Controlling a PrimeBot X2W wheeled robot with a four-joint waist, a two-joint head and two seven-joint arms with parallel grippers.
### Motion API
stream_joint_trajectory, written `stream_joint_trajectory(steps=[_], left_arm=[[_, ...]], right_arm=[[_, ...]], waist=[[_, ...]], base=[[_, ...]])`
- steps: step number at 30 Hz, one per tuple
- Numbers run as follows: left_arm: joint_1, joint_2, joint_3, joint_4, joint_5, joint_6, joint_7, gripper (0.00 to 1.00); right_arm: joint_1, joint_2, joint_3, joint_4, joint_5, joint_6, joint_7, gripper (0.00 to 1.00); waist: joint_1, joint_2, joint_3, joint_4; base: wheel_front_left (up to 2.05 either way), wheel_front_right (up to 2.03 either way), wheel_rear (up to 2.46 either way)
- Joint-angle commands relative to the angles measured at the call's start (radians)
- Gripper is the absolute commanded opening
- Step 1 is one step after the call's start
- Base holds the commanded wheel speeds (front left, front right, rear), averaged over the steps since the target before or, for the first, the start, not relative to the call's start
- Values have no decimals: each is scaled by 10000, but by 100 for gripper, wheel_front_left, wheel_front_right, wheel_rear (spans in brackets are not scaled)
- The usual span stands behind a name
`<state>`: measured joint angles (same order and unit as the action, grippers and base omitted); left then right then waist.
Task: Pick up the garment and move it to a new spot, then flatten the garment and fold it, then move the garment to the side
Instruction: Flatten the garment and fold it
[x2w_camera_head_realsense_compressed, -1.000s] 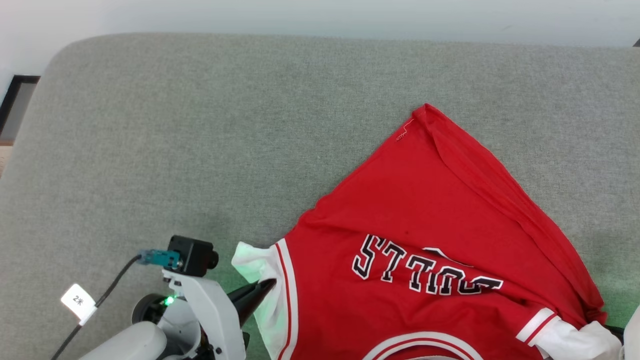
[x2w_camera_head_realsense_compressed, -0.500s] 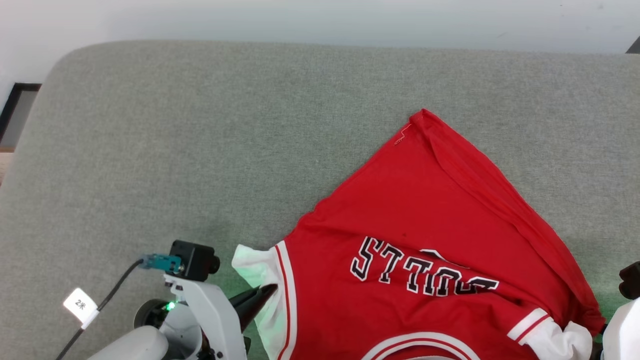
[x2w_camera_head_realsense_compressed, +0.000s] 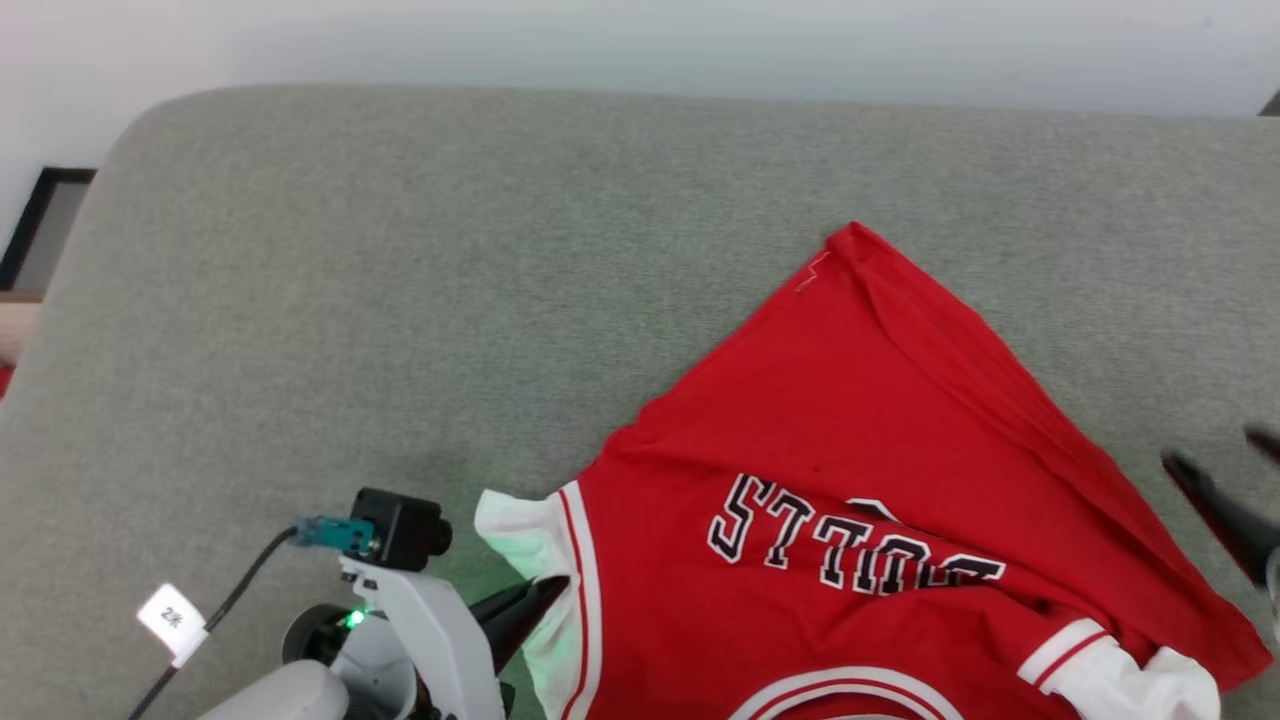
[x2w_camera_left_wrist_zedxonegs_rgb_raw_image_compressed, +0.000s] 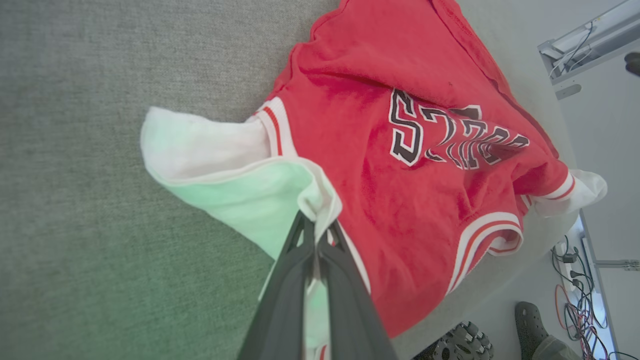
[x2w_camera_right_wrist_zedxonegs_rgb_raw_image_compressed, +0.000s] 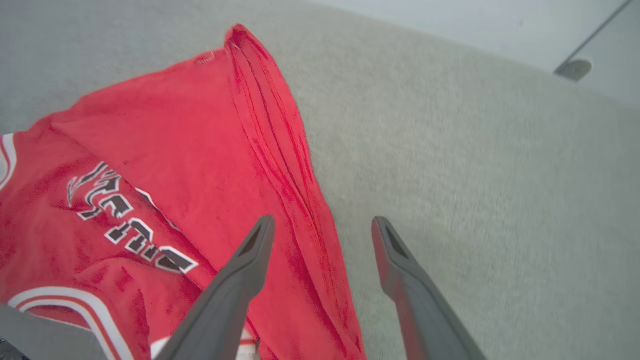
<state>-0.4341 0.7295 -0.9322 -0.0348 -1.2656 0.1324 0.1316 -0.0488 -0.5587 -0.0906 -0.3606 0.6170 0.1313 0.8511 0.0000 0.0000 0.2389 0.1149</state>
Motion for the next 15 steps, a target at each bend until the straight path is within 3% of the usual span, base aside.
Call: stream_joint_trajectory(steps=[1,6,15], left_arm=[[-61,-69,-32,-15,66,-20,-10,0],[-306,-354,-155,53,174,-201,73,0],[-953,-1104,-437,553,455,-726,242,0]], right_arm=[[-543,-120,333,-88,-217,-9,-368,100],[-2456,-399,1766,910,-511,-9,-1530,100],[-6324,-661,5237,4776,-369,-9,-3294,100]], waist=[[0,0,58,154],[0,0,267,584],[0,0,753,1556]], base=[[0,0,0],[0,0,0],[0,0,0]])
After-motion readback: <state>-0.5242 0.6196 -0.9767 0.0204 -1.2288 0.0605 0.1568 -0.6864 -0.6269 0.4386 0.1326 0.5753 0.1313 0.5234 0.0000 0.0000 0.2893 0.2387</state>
